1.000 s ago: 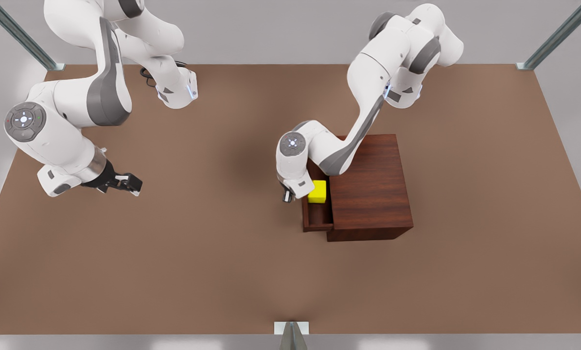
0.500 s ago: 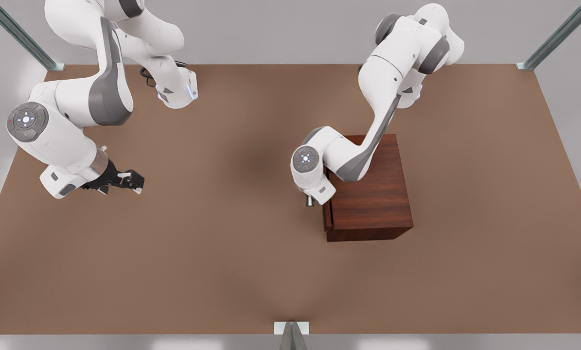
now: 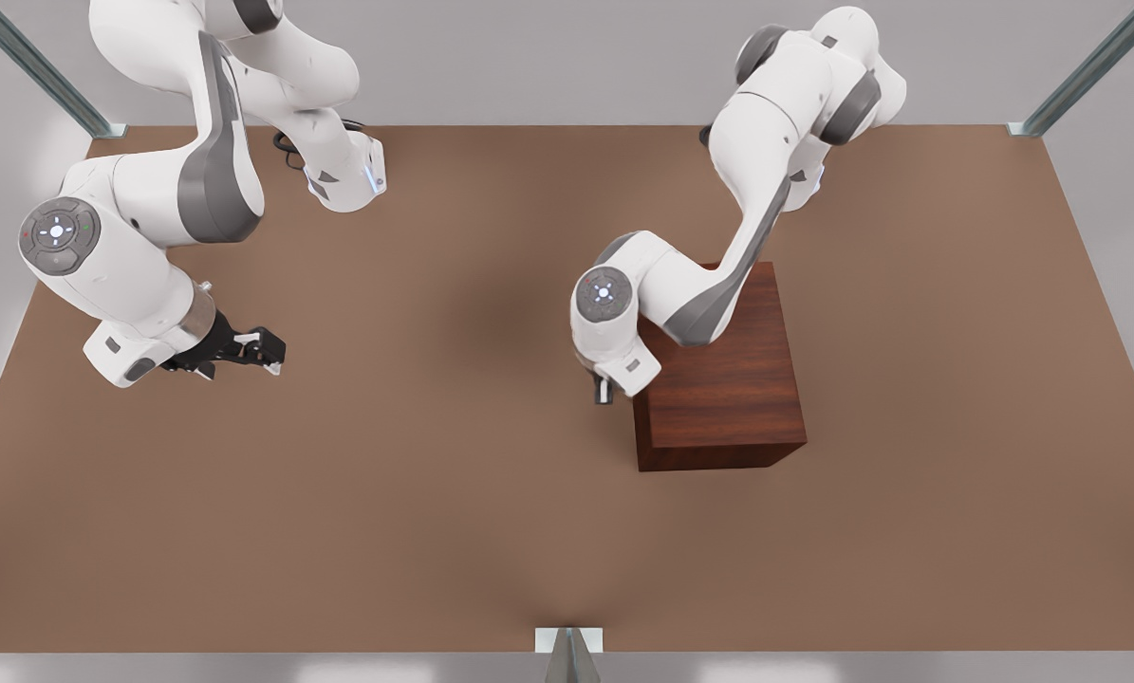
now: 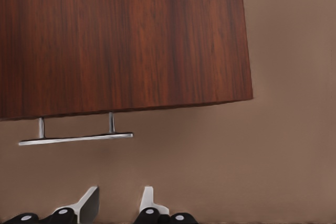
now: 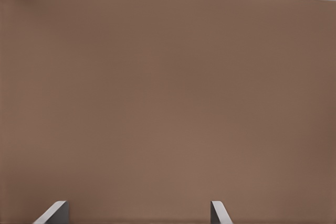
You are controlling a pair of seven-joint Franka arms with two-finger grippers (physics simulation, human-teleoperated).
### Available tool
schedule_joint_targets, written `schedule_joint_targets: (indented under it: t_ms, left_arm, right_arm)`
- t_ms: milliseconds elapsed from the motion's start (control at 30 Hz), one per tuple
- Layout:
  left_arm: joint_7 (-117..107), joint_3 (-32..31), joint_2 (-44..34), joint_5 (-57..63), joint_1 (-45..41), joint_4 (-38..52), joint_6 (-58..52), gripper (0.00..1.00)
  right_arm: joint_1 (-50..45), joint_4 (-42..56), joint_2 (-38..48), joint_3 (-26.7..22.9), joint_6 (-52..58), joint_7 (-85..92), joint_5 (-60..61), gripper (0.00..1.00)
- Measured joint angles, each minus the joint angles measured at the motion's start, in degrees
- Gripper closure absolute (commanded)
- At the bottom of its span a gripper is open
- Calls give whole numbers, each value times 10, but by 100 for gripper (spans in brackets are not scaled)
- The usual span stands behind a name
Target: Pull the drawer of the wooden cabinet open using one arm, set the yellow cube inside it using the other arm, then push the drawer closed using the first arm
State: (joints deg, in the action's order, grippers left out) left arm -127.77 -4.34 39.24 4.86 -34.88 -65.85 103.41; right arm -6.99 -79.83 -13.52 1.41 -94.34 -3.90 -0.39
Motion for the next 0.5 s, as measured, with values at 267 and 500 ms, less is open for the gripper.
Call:
schedule_joint_targets:
  t_ms: [267, 500]
  left_arm:
    - [302, 7, -159, -17, 248, 0, -99, 0]
    - [625, 10, -246, -19, 282, -42, -170, 0]
  right_arm:
    - [0, 0, 0, 2, 1, 5, 0, 0]
    - [0, 0, 0, 3, 1, 8, 0, 0]
